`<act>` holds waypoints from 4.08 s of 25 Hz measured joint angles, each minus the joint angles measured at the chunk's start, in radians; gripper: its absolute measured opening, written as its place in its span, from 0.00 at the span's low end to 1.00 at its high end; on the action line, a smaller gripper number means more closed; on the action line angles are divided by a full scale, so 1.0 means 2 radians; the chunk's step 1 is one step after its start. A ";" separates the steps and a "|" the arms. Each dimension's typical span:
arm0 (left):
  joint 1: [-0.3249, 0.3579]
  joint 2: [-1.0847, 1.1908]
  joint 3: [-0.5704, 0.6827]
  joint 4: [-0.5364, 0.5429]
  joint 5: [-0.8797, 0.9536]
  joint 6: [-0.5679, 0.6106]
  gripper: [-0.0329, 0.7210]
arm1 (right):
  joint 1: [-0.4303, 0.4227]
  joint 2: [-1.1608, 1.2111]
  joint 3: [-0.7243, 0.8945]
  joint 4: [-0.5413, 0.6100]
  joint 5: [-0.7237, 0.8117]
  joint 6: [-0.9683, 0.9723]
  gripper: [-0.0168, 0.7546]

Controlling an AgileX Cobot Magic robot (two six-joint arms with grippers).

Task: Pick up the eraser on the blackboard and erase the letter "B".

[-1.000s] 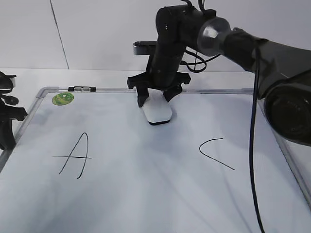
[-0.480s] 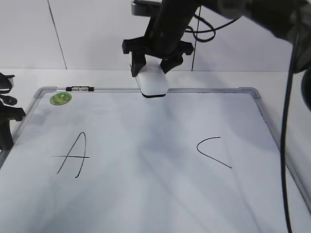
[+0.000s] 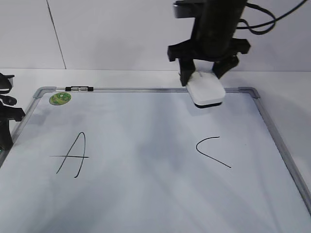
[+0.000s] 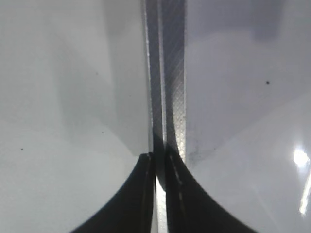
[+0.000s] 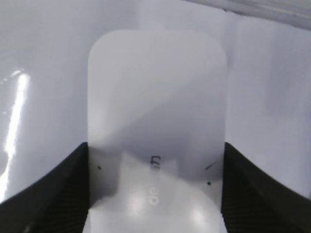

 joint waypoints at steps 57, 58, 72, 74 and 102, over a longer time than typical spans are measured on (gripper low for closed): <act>0.000 0.000 0.000 -0.015 0.000 0.000 0.08 | -0.190 -0.075 0.320 0.089 -0.152 -0.114 0.76; 0.000 0.000 0.000 -0.015 0.000 0.000 0.08 | -0.190 -0.074 0.320 0.089 -0.151 -0.114 0.79; 0.000 0.000 0.000 -0.016 0.000 0.000 0.08 | -0.190 -0.073 0.235 0.089 -0.028 -0.117 0.86; 0.000 0.000 0.000 -0.016 0.000 0.000 0.09 | -0.190 -0.073 0.224 0.090 -0.022 -0.117 0.85; 0.000 -0.038 -0.124 -0.036 0.100 -0.014 0.39 | -0.190 -0.211 0.258 0.113 -0.010 -0.111 0.79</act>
